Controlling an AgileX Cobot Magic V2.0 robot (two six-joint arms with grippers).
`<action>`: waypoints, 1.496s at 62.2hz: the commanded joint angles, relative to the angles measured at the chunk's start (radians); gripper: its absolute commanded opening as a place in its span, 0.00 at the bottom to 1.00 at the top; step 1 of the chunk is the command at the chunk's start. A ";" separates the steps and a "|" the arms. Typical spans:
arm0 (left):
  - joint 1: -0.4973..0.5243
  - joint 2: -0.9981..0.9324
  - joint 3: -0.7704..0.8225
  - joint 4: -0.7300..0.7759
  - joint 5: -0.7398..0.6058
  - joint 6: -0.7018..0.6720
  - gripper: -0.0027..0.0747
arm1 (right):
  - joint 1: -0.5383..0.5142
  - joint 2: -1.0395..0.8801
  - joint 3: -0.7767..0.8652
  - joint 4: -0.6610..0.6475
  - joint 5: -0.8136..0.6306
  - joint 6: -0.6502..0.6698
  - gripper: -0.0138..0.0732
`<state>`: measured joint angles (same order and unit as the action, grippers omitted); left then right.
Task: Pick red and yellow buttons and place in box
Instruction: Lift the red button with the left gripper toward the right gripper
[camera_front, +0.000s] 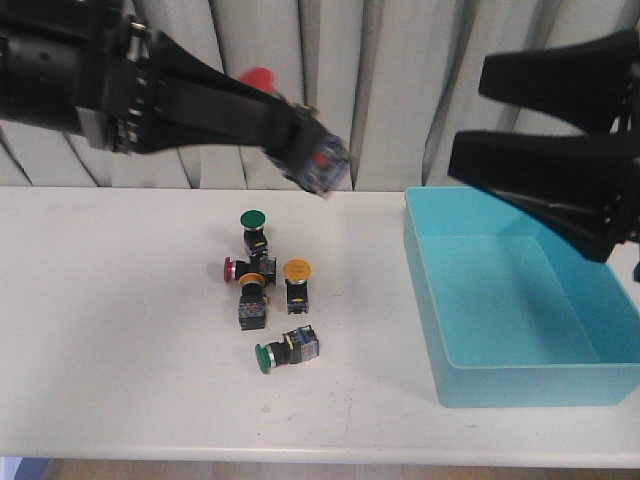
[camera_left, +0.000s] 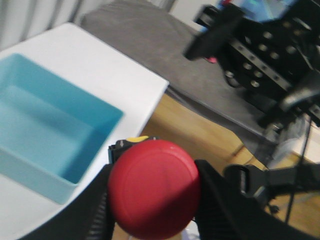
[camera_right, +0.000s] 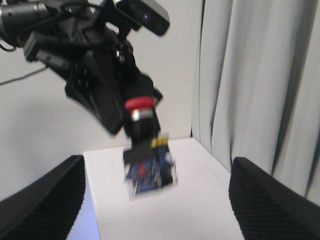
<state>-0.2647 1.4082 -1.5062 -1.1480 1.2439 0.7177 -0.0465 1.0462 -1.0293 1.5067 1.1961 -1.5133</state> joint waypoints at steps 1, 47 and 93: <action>-0.060 -0.010 -0.026 -0.087 -0.008 0.007 0.02 | -0.002 -0.009 -0.049 0.107 0.028 -0.010 0.82; -0.216 -0.010 -0.027 -0.298 -0.123 0.092 0.02 | -0.002 -0.009 -0.049 0.105 0.080 0.039 0.82; -0.215 -0.010 -0.030 -0.302 -0.165 0.093 0.02 | 0.135 -0.009 -0.049 0.001 0.075 0.143 0.66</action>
<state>-0.4742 1.4277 -1.5052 -1.3633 1.1033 0.8070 0.0586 1.0462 -1.0483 1.4404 1.2221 -1.3606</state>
